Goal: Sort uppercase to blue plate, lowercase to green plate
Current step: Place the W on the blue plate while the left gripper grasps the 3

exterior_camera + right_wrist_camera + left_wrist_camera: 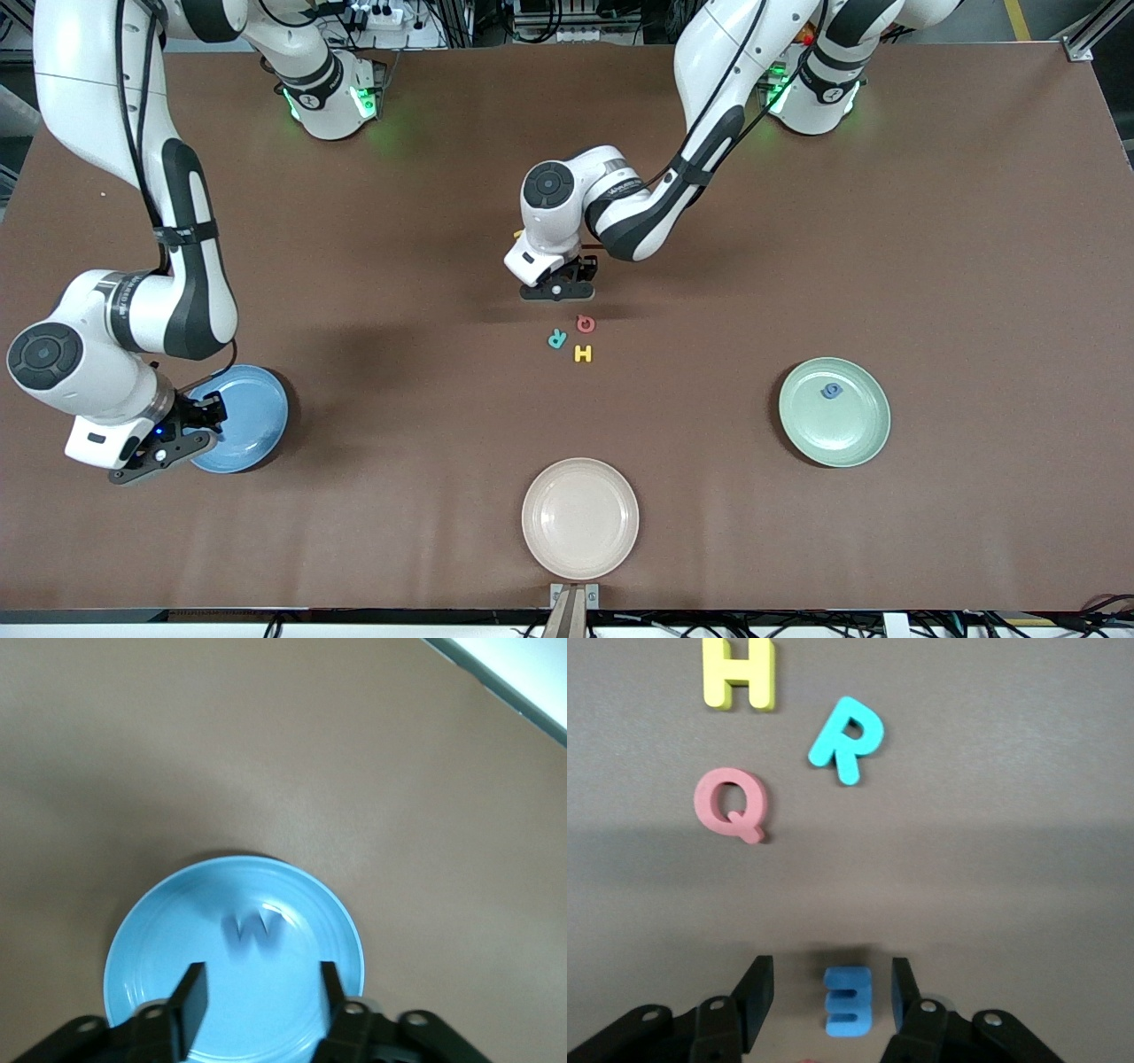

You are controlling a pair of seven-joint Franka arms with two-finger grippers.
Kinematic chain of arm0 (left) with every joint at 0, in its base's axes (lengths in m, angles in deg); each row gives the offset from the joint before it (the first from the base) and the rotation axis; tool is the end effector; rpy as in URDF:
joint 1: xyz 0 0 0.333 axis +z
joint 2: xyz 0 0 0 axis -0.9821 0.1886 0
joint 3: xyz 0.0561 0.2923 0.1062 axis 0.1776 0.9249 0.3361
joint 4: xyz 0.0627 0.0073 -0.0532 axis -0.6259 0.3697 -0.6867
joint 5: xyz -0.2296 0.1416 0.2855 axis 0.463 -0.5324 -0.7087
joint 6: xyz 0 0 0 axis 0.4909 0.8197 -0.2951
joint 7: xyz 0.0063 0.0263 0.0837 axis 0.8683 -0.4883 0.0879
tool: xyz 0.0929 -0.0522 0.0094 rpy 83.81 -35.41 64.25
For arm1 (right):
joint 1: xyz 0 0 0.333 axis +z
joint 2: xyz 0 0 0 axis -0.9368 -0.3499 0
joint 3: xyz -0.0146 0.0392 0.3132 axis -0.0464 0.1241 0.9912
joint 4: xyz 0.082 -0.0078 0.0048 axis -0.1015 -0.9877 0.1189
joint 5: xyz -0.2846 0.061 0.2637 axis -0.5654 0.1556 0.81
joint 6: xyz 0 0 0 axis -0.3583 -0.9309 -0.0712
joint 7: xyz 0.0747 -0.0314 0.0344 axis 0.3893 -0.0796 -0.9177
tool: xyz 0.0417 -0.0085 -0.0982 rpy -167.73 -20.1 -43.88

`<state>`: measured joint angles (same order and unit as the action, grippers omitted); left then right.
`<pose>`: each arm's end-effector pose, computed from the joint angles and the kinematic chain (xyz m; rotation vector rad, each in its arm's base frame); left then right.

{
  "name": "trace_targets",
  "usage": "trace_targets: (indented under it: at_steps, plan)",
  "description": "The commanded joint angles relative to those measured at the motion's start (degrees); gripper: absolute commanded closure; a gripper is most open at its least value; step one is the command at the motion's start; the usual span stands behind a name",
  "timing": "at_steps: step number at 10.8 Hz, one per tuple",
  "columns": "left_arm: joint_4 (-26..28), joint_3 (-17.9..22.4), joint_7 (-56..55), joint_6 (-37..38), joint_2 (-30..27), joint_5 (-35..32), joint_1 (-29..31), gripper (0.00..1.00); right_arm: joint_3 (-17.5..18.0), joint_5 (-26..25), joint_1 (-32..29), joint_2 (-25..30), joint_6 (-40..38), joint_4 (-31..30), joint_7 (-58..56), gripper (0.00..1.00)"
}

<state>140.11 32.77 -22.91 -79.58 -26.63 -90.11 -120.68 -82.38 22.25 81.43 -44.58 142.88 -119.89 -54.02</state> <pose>0.4168 -0.5605 0.1983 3.1296 0.0110 -0.0268 0.7155 -0.0424 0.3038 2.8677 0.7588 0.1044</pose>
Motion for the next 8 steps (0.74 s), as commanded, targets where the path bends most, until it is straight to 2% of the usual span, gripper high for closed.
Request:
trace_targets:
  at_steps: [1,3,5,8]
  plan:
    - [-1.7,1.0,1.4,0.4,0.9,1.6,-1.3,0.39,0.7,1.3,0.1,-0.9,-0.3,1.4,-1.0,0.0]
    - [-1.6,1.1,1.5,0.5,0.9,1.5,-1.7,0.43,1.0,1.3,0.4,-0.9,-0.3,1.4,-0.6,0.0]
    - [-1.5,1.1,1.4,0.5,1.4,1.5,-1.8,0.47,1.0,4.7,1.8,-0.9,-0.3,1.4,1.7,0.0]
    - [-1.4,1.1,1.4,0.7,2.0,2.4,-2.2,0.49,1.1,5.0,2.2,-1.0,-0.4,1.3,4.9,0.0]
